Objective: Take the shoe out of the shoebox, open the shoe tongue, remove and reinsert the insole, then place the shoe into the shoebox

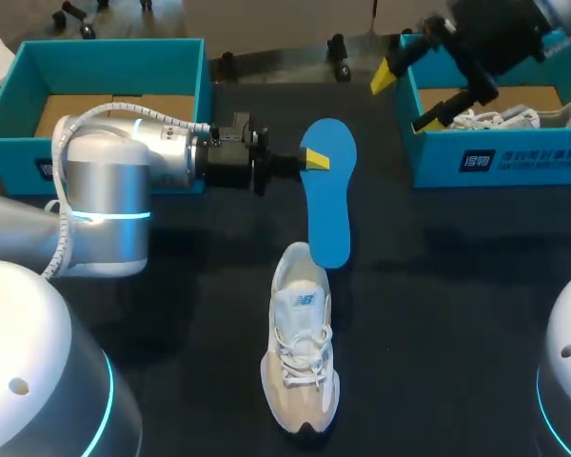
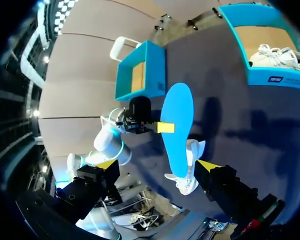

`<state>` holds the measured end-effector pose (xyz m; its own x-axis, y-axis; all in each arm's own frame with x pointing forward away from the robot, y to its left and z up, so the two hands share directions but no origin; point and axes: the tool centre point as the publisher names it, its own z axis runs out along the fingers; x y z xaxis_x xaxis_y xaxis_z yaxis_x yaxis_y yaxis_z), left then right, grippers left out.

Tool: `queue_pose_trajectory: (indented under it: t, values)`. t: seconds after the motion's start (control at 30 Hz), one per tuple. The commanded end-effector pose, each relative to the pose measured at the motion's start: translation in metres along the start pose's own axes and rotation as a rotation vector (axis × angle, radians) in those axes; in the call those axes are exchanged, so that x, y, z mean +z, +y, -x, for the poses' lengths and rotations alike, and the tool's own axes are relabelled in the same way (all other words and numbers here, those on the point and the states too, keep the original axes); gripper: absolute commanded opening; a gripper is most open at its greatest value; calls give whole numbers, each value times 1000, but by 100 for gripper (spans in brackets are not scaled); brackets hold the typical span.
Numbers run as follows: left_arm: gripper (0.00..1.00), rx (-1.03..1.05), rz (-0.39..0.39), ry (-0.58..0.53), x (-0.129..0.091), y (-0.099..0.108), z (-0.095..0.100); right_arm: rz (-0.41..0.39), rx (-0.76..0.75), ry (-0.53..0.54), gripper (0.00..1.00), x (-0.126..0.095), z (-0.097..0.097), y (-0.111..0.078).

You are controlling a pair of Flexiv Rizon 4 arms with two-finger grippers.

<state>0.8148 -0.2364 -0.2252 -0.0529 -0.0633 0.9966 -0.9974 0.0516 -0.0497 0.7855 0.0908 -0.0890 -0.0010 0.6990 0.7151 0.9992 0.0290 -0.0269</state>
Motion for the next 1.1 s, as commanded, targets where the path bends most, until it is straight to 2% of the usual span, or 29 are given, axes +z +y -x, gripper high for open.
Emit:
queue_pose_trajectory:
  t: [0.03,0.47,0.77,1.1]
  values:
    - [0,0,0,-2,1,0,0,-5,3,-136,100,5,-19,10]
    - [0,0,0,-2,1,0,0,26,3,-304,100,15,-35,1]
    - [0,0,0,-2,1,0,0,11,10,-380,100,28,-39,6]
    - [0,0,0,-2,1,0,0,-19,42,-469,100,48,-52,8]
